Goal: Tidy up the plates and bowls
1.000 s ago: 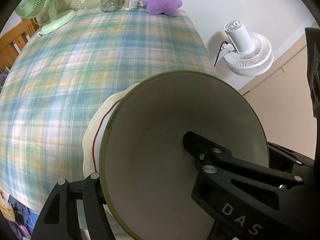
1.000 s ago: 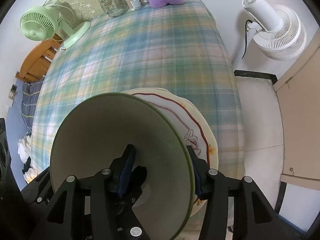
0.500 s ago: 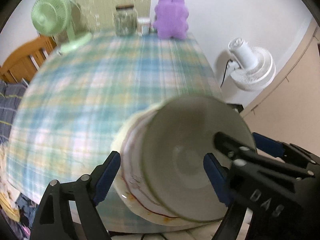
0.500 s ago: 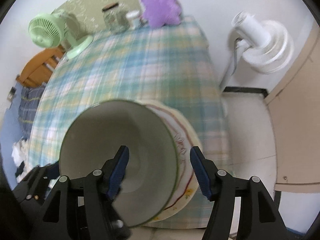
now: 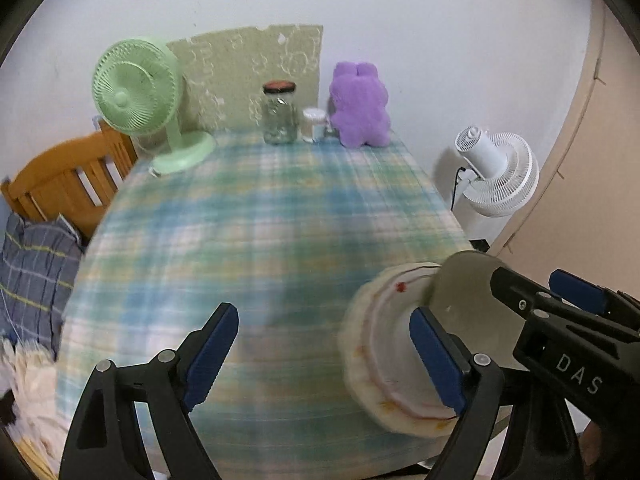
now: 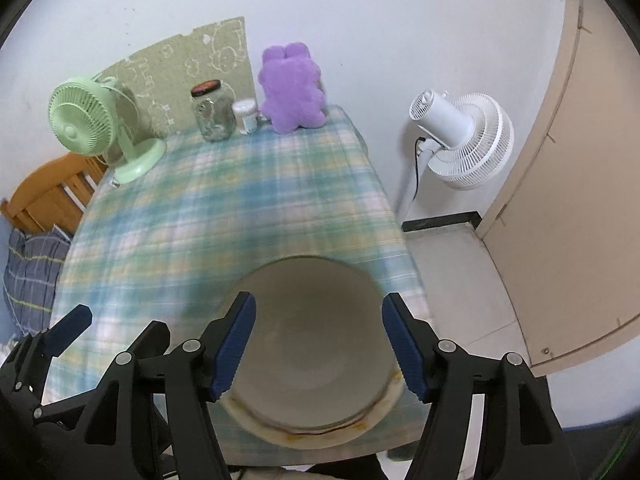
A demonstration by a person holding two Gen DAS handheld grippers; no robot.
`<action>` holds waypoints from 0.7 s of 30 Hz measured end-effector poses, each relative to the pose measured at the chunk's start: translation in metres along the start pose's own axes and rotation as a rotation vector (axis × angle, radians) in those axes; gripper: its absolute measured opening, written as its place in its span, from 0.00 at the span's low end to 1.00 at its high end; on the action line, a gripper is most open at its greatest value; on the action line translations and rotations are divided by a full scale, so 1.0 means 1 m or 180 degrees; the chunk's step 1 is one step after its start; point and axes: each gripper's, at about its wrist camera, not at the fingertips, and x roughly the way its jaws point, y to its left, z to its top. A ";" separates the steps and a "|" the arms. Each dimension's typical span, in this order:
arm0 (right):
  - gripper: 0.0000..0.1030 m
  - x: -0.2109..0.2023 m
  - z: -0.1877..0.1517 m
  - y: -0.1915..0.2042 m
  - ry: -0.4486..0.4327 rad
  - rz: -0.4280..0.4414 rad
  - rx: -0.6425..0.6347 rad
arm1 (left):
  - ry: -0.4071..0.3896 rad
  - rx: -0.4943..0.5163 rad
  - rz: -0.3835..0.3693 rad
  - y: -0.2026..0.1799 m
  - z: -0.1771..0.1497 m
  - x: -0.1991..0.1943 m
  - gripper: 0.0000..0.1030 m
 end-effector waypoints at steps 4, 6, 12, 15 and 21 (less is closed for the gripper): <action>0.70 -0.008 -0.015 0.035 -0.0140 -0.0021 0.0070 | -0.0107 0.0050 -0.0007 0.037 -0.011 -0.012 0.89; 0.71 -0.010 -0.025 0.054 -0.0214 -0.0027 0.0090 | -0.0143 0.0069 0.0046 0.058 -0.018 -0.016 0.89; 0.72 -0.014 -0.053 0.094 -0.0379 0.0019 0.0060 | -0.0305 -0.0003 0.0261 0.106 -0.041 -0.027 0.91; 0.72 -0.014 -0.067 0.110 -0.0510 0.0050 -0.0092 | -0.0373 -0.0032 0.0353 0.119 -0.055 -0.029 0.91; 0.73 -0.008 -0.096 0.123 -0.0644 0.0174 -0.0188 | -0.0509 -0.0108 0.0441 0.132 -0.091 -0.034 0.91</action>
